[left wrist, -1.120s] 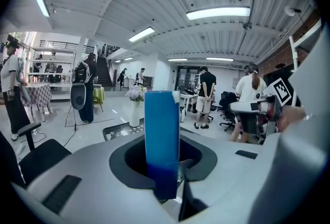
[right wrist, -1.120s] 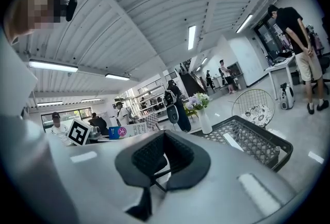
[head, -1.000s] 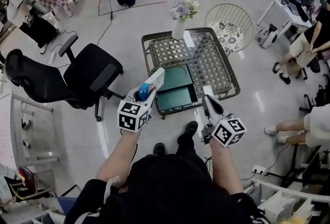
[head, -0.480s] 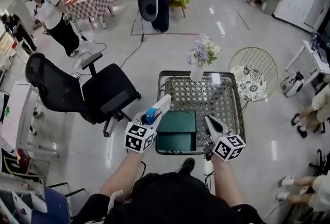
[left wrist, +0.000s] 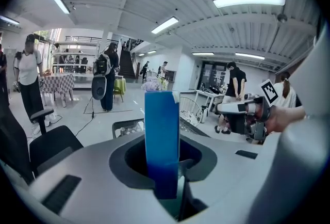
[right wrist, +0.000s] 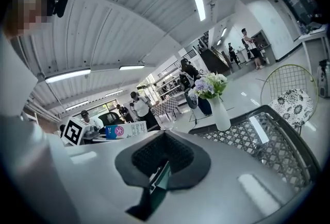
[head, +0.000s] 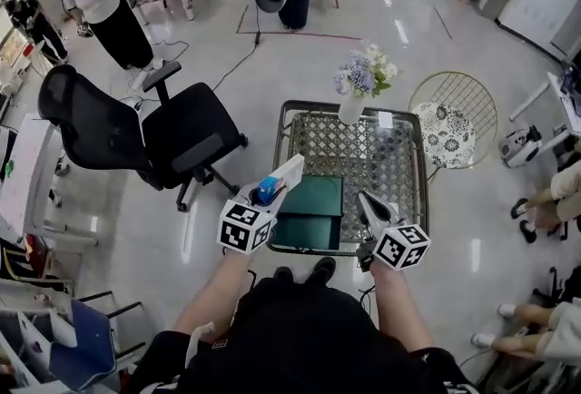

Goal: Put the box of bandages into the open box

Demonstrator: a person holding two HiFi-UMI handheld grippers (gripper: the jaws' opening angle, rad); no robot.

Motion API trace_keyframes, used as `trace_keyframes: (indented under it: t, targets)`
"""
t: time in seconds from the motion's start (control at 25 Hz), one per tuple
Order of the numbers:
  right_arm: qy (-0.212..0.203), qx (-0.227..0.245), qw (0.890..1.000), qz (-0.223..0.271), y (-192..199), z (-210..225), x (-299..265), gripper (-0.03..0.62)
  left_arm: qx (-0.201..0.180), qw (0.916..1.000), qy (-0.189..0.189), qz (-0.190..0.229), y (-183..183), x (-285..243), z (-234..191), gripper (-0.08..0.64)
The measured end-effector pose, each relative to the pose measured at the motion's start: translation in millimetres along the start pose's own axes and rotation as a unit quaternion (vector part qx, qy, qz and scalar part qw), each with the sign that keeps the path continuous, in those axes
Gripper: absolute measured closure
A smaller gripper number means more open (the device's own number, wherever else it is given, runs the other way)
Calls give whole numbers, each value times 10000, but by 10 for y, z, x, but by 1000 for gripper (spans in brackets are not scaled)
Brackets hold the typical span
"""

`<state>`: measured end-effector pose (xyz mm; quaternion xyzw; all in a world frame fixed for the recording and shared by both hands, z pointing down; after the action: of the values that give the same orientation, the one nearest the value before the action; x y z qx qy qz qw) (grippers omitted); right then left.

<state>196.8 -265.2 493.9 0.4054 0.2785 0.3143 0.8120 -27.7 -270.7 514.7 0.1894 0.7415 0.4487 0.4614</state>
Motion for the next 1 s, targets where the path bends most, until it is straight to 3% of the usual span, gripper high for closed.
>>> trace_keyframes:
  t: [0.16,0.4,0.76,1.0]
  targets:
    - [24,-5,10000,-68,80,-68,-182,584,-32,10000,60,-72,34,-66,-203,471]
    - [298,-247,9983,-441,502,-230,68,584,216,9967,437,-652,635,-67,-25,471]
    - [515,-540,9940,-794,996,-198,296,584,607,9853,636,-1466,1530,-229,119,471]
    - [490,-677,9925,-889,1164,-181,337,584,690,9765,736,-1905,1841,-358,244,471]
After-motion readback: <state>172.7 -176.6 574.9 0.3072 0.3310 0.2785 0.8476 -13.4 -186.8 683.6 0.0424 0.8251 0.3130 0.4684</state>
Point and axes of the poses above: the fingertips, and each gripper's own axes: x backward along the fingers, z to its right, y out of its underside, the point moved 3 cm from there along x, backward along the fingers, and after that the axes turned 1 degree about -y, right-handed, at the moved point
